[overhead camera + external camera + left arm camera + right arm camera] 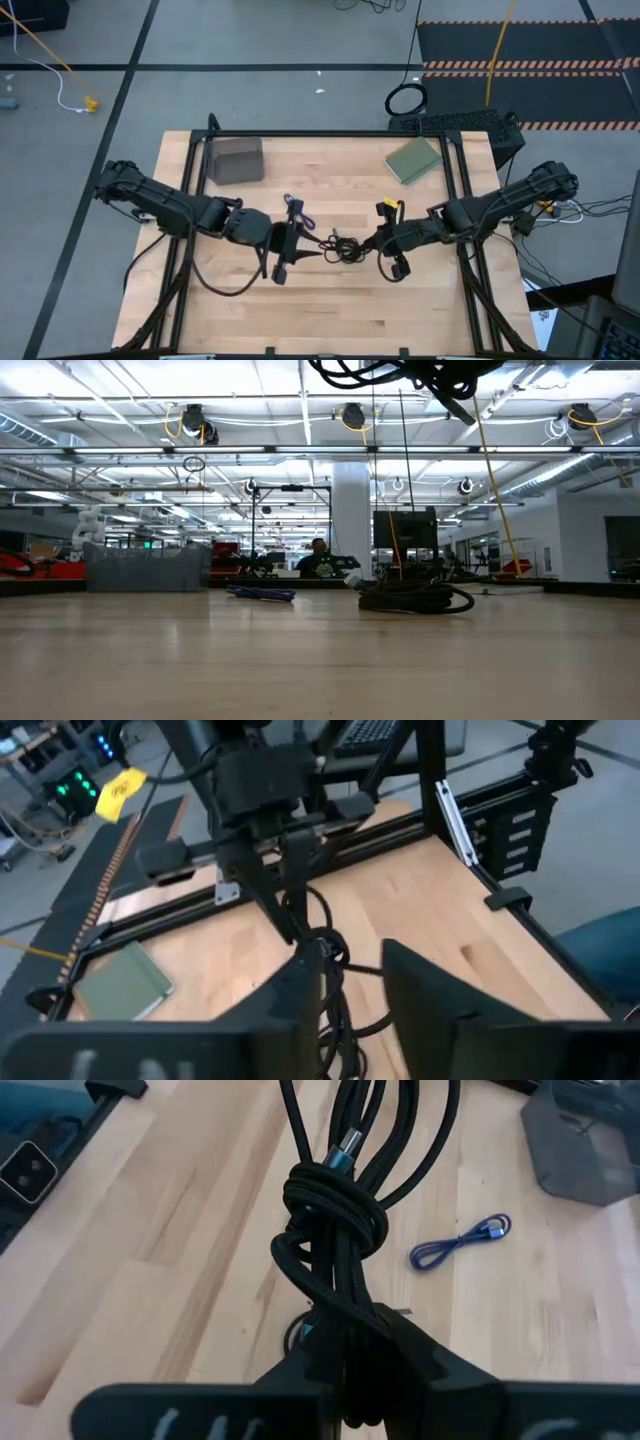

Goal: Pick and place USB-C Cables
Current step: Put the bottom black charger cable into the black bin

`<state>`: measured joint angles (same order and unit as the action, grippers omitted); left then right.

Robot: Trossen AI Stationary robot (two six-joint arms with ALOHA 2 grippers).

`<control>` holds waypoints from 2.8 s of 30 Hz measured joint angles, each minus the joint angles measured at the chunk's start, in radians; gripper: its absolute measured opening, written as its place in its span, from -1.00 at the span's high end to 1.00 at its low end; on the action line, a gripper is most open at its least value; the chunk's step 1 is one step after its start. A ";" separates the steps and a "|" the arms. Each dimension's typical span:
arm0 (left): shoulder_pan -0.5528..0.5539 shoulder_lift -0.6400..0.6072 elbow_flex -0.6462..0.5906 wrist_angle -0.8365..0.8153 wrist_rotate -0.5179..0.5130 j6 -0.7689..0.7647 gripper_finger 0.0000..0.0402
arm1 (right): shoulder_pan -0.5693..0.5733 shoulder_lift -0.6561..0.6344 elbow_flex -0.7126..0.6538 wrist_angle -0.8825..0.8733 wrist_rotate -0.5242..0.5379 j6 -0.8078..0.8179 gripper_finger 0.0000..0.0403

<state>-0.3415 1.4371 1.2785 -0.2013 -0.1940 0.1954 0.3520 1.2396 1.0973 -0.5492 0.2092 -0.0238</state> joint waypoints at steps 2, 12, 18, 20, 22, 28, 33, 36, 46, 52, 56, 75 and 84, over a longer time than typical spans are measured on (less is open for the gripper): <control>0.001 0.011 0.000 0.030 -0.001 -0.022 0.25 | 0.000 0.000 0.000 0.000 0.000 0.000 0.87; -0.017 0.106 0.008 0.113 -0.054 0.085 -0.18 | -0.006 0.000 0.000 0.007 0.003 -0.026 0.87; -0.014 0.133 0.008 0.057 -0.055 0.118 -0.24 | -0.029 0.000 0.000 0.007 0.003 -0.022 0.87; -0.012 0.134 0.008 0.047 -0.060 0.119 -0.25 | -0.038 0.000 0.000 0.007 0.003 -0.012 0.87; -0.008 0.141 0.011 0.044 -0.083 0.126 -0.27 | -0.048 0.000 0.000 0.007 0.003 0.003 0.87; 0.002 0.162 0.010 -0.005 -0.160 0.160 -0.29 | -0.071 0.001 0.000 0.007 0.002 0.036 0.87; 0.013 0.180 0.010 -0.001 -0.251 0.213 -0.29 | -0.079 0.001 0.000 0.007 0.000 0.053 0.87; 0.014 0.181 0.010 -0.001 -0.264 0.239 -0.29 | -0.079 0.001 0.000 0.007 0.000 0.063 0.87; 0.015 0.183 0.010 -0.007 -0.263 0.280 0.08 | -0.079 0.001 0.000 0.007 -0.001 0.062 0.87; 0.015 0.183 0.010 -0.007 -0.263 0.302 0.35 | -0.079 0.001 0.000 0.007 -0.001 0.061 0.87; 0.015 0.183 0.010 -0.012 -0.262 0.317 0.45 | -0.079 0.001 0.000 0.007 -0.001 0.061 0.87; 0.024 0.195 0.010 -0.051 -0.265 0.272 0.11 | -0.079 0.001 0.000 0.032 -0.002 0.061 0.87; 0.031 0.215 0.008 -0.026 -0.287 0.371 0.24 | -0.078 0.001 0.000 0.029 -0.003 0.061 0.87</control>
<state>-0.3107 1.6520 1.2865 -0.2271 -0.4811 0.5665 0.2737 1.2402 1.0973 -0.5204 0.2066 0.0368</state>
